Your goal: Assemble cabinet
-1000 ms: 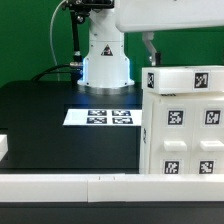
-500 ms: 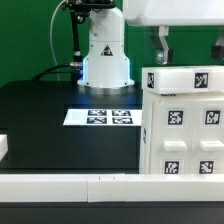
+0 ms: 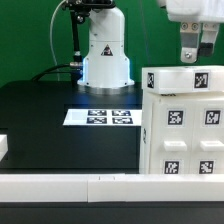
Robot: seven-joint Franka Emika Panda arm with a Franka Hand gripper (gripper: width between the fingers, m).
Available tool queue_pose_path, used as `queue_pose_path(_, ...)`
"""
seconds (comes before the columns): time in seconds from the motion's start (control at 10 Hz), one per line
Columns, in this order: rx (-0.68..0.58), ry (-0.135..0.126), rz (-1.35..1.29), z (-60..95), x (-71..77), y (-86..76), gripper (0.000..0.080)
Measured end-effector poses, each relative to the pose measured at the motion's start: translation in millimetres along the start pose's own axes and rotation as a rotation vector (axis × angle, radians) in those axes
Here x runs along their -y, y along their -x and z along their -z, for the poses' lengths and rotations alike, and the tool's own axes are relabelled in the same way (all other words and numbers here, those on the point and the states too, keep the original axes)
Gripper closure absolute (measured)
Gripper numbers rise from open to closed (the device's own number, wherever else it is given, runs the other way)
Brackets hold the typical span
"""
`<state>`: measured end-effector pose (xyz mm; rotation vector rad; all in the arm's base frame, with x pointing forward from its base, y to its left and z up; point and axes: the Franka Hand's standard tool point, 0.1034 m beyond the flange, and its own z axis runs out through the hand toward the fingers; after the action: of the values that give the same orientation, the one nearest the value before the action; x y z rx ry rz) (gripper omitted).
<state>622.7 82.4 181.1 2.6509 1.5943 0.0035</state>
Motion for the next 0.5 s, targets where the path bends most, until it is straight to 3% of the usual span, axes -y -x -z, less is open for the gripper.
queue_pose_path(0.2, 0.006, 0.019, 0.184, -0.6, -3.2, 0.5, 0.0004)
queue_pose_path(0.3, 0.000, 0.046, 0.316, -2.6, -4.8, -4.1, 0.0004)
queue_pose_path(0.5, 0.007, 0.037, 0.375, -12.6, -1.6, -5.4, 0.0004)
